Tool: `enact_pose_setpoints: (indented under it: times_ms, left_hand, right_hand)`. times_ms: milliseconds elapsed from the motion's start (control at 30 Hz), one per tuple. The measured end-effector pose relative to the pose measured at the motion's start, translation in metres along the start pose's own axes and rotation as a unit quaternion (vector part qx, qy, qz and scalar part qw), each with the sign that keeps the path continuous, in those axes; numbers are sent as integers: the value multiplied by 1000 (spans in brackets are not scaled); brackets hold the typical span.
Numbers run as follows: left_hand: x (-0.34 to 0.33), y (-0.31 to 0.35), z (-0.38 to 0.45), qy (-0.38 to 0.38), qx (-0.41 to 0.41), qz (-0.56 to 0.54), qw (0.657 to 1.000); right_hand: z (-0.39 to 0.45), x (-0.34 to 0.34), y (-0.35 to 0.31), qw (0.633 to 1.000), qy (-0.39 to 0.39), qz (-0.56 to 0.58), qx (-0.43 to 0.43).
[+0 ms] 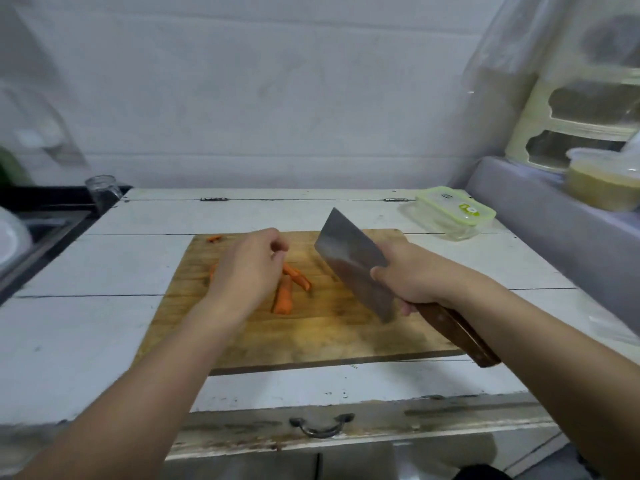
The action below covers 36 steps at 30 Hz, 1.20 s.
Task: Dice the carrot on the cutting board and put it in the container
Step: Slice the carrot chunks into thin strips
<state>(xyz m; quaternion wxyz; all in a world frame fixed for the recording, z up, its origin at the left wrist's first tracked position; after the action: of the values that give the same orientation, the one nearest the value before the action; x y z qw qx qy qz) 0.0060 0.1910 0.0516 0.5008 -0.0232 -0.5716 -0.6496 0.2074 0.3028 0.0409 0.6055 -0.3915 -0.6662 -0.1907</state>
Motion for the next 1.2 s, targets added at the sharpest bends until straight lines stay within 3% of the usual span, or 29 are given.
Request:
enact_pose_setpoints:
  times_ms: [100, 233, 400, 467, 700, 967, 1200]
  left_hand:
    - [1, -14, 7, -41, 2, 47, 998]
    - [-21, -9, 29, -163, -37, 144, 975]
    - [-65, 4, 38, -353, -48, 204, 912]
    - [-72, -1, 41, -387, -35, 231, 892]
    - [-93, 27, 42, -362, -70, 247, 896]
    - [-120, 35, 5, -297, 41, 132, 945]
    - [-110, 45, -14, -241, 23, 120, 963]
  right_hand:
    - [10, -18, -2, 999, -27, -26, -14]
    - [16, -2, 20, 998, -8, -61, -33]
    - [18, 21, 46, 997, 23, -56, -46]
    - [17, 22, 48, 998, 23, -46, -44]
    - [12, 22, 49, 998, 35, -17, -46]
    - [12, 33, 71, 994, 67, 51, -66]
    - [9, 32, 62, 995, 67, 56, -52]
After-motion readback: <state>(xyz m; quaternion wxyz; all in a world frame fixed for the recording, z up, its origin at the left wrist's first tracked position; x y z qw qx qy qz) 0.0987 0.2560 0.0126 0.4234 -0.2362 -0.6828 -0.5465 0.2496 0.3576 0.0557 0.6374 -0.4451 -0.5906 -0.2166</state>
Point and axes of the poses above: each hand's wrist, its own z-axis towards the middle knuckle, its own x-axis out of the back of the hand, y = z × x, the point moved 10 cm from there along z, towards the middle knuckle, and after that the axes turned 14 degrees about -z, right-handed, at the moved point
